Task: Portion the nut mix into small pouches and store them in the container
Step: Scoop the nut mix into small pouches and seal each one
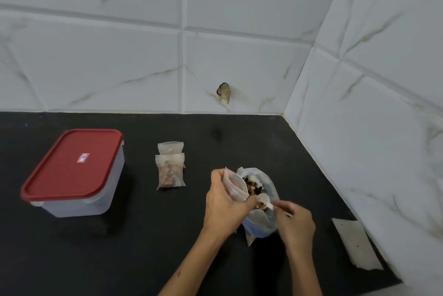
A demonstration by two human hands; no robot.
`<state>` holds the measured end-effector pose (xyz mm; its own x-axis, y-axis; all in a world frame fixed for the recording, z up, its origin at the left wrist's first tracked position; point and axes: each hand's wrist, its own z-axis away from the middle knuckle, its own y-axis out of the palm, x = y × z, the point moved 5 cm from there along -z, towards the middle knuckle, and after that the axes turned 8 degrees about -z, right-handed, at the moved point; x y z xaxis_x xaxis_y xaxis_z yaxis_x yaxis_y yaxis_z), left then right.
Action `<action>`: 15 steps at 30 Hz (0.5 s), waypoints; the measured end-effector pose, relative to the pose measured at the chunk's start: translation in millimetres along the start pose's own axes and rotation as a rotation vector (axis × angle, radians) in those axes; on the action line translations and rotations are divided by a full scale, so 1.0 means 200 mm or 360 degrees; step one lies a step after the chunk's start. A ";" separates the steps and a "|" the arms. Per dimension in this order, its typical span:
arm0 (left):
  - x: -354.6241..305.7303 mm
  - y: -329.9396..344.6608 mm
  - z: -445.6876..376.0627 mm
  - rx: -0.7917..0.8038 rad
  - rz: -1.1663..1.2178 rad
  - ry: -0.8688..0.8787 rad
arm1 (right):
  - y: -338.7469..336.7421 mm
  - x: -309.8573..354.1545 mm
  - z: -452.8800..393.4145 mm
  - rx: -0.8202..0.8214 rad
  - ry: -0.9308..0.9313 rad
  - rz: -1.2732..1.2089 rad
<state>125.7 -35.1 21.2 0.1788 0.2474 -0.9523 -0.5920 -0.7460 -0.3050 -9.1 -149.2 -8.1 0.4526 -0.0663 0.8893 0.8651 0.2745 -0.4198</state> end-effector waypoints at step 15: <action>0.06 -0.21 0.01 -0.0074 0.0475 -0.0376 | 0.22 0.42 0.25 0.0841 -0.0396 -0.0452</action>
<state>151.8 1.0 22.9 -0.1854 0.1468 -0.9716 -0.5535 -0.8326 -0.0202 57.0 -94.2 57.2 0.1032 0.0010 0.9947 0.6919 0.7183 -0.0726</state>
